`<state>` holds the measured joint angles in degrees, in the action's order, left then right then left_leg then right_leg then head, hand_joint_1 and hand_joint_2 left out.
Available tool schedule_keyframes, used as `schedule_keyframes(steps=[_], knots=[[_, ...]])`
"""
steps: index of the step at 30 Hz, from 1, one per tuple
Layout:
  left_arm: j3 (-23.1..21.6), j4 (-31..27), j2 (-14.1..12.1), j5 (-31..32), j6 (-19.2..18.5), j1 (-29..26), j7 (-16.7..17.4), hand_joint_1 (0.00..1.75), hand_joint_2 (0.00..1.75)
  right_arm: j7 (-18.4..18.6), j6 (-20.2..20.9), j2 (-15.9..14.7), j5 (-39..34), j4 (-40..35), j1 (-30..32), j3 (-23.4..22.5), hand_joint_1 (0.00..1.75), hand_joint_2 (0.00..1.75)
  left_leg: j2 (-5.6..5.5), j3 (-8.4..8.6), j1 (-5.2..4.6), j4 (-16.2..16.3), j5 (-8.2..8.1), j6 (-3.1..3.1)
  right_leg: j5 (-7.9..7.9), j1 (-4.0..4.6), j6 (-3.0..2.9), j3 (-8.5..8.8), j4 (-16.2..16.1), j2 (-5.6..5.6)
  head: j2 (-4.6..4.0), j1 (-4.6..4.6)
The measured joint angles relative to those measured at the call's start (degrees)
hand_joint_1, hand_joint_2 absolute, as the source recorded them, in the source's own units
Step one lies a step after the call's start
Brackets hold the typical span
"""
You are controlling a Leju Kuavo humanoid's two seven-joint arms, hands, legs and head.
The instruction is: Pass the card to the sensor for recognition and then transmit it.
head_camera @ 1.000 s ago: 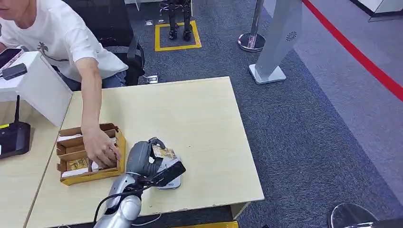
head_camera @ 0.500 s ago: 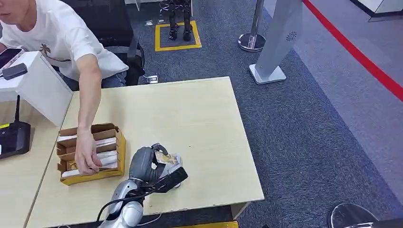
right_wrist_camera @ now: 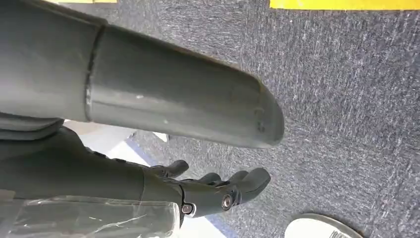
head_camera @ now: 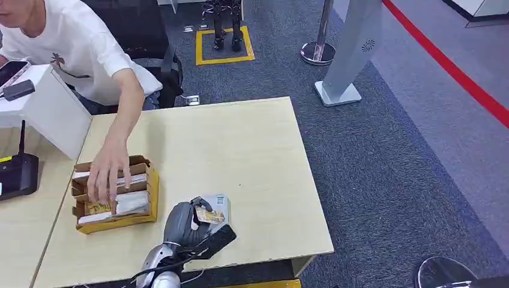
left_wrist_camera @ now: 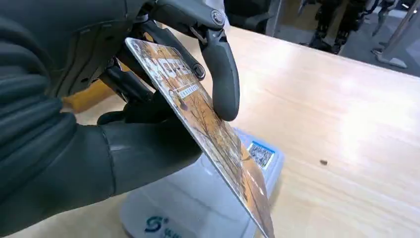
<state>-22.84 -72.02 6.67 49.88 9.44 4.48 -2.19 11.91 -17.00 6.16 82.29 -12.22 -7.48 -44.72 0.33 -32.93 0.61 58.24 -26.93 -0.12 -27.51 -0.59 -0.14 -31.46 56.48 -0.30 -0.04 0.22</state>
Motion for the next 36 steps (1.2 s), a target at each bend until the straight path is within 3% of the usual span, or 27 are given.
schedule_keyframes(steps=[21, 36], knots=[[0.3, 0.1, 0.3, -0.9, 0.5, -2.3, 0.1, 1.75, 1.75, 0.2, -0.1, 0.1, 0.0, 0.0, 0.0, 0.0, 0.0, 0.0, 0.0, 0.0, 0.0, 0.0, 0.0, 0.0, 0.0, 0.0, 0.0, 0.0, 0.0, 0.0, 0.0, -0.02], [5.4, 0.1, 0.3, -3.9, 3.2, -6.5, 0.9, 1.75, 1.75, -0.1, -1.1, 0.1, -0.9, 0.0, 0.6, 0.0, 0.0, 0.0, -0.01, -0.02, 0.0, 0.0, -0.01, 0.01, -0.02, 0.0, 0.03, 0.0, 0.0, -0.02, 0.0, -0.02]])
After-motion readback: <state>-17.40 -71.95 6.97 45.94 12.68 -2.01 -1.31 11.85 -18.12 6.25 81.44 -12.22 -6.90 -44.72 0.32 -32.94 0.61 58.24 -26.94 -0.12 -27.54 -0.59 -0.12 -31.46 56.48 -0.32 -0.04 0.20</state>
